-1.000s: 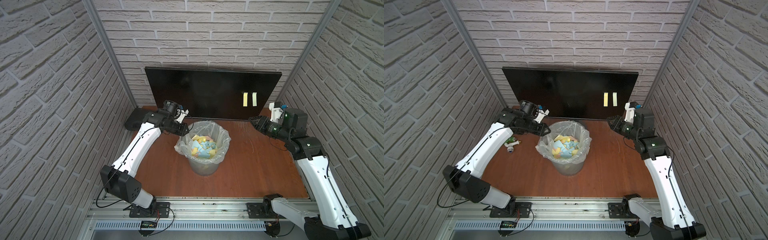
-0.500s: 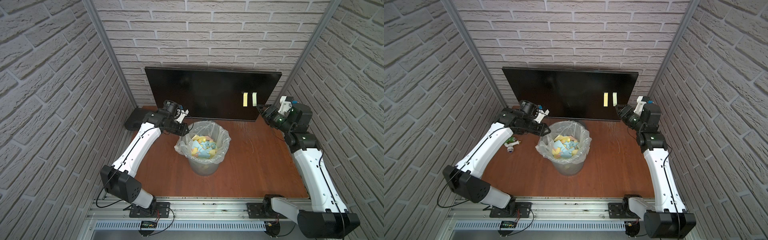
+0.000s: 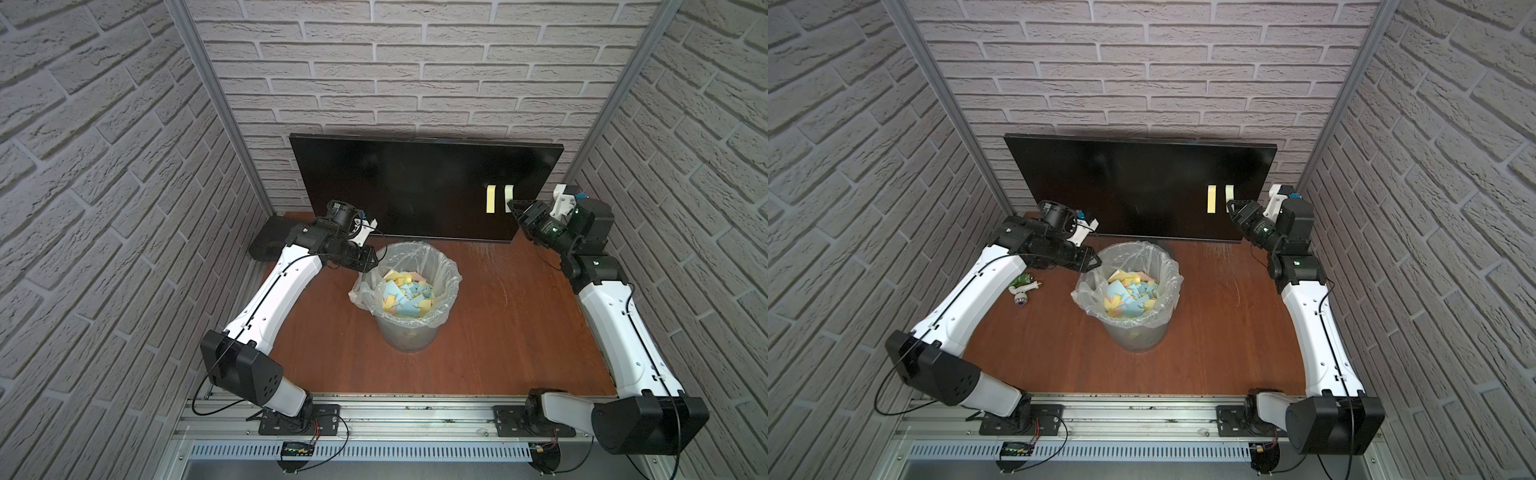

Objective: Remove the sticky note from the monitor
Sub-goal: Tear off the sticky note from the monitor.

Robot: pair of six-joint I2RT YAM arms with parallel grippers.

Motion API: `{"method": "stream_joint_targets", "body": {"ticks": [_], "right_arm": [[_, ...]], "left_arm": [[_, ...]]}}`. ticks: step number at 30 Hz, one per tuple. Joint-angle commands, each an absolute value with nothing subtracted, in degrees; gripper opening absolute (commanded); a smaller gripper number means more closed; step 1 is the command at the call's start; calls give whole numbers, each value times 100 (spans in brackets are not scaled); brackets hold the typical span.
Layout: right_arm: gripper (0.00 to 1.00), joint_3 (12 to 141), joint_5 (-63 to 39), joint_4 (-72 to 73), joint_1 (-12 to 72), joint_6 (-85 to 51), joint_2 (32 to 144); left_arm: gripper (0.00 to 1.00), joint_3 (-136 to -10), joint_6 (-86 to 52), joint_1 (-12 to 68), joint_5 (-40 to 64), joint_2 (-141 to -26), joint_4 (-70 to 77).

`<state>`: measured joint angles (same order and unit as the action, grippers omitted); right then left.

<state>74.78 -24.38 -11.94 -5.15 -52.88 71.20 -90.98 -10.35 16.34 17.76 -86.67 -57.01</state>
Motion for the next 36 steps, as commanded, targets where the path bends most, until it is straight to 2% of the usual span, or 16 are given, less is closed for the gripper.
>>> {"method": "stream_joint_targets", "body": {"ticks": [1,4,9,12,20,21,30,33,36], "right_arm": [[40,7590,-2570,-708,-536,-5367,7153],[34,7569,-2590,-678,-536,-5384,7161],[34,7559,-2683,-655,-536,-5385,7190],[30,7546,-2716,-648,-536,-5382,7177],[4,7490,-2629,-763,-536,-5295,7066],[3,7474,-2616,-778,-536,-5298,7052],[3,7477,-2570,-914,-538,-5154,6937],[24,7501,-2580,-985,-536,-5103,6982],[33,7497,-2580,-1010,-536,-5072,7021]], "left_arm": [[38,-9198,-1011,1561,1718,-8621,-5687],[38,-9192,-1011,1562,1714,-8613,-5687],[38,-9202,-1012,1562,1714,-8608,-5687],[38,-9210,-1011,1564,1716,-8619,-5694],[38,-9211,-1019,1563,1714,-8615,-5700],[38,-9211,-1013,1564,1714,-8619,-5700],[38,-9208,-1019,1564,1714,-8601,-5704],[38,-9218,-1021,1560,1716,-8607,-5698],[38,-9228,-1020,1564,1726,-8613,-5695]]}}
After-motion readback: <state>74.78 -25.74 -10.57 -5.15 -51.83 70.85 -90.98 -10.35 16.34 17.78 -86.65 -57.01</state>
